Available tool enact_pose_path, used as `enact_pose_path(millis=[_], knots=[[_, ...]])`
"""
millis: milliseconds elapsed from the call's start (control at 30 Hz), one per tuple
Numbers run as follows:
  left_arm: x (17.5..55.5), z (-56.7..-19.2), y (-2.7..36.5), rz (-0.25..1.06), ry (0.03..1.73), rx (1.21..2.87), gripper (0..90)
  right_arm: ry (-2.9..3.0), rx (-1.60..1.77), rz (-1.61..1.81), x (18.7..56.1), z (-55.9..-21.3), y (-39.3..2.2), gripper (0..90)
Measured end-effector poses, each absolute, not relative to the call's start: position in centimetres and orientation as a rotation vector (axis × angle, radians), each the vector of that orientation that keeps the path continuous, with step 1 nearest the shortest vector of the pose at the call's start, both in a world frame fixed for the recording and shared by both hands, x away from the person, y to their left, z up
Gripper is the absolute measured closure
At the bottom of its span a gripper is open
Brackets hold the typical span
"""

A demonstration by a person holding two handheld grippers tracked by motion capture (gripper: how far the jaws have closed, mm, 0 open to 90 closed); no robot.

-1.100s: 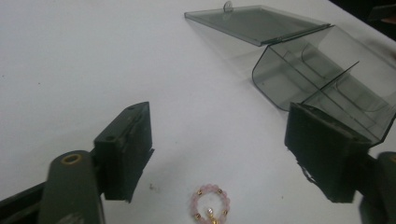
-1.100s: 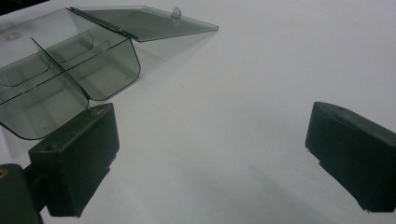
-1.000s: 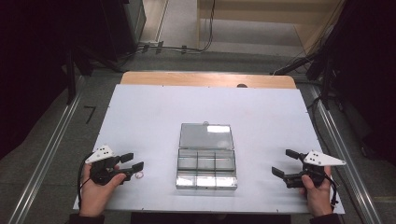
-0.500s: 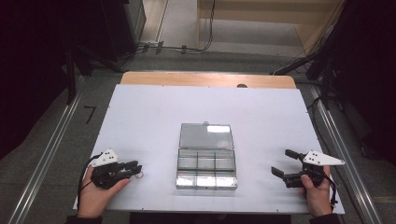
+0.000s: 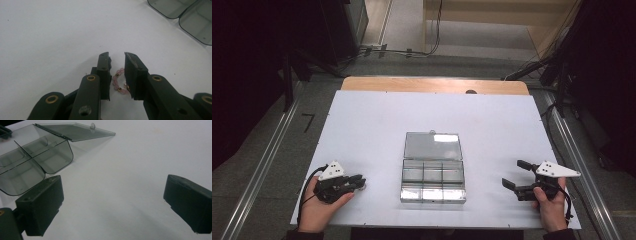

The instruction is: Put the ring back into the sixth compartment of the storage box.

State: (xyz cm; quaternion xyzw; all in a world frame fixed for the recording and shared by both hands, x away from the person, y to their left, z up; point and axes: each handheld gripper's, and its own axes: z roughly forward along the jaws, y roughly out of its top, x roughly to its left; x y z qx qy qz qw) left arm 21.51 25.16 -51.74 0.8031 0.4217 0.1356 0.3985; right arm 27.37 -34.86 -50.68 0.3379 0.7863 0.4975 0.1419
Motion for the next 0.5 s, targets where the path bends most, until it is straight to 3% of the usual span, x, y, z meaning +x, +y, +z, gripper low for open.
enact_pose_path(millis=[267, 500], knots=[[21.46, -51.77, 25.01, 0.402, 1.066, 2.057, 84.7, 2.275, 0.981, 1.428, 27.41, -50.72, -34.76, 1.4], [21.62, -51.9, 25.43, 0.362, 1.068, 2.029, 87.3, 2.279, 0.978, 1.423, 27.45, -50.76, -34.66, 1.4]])
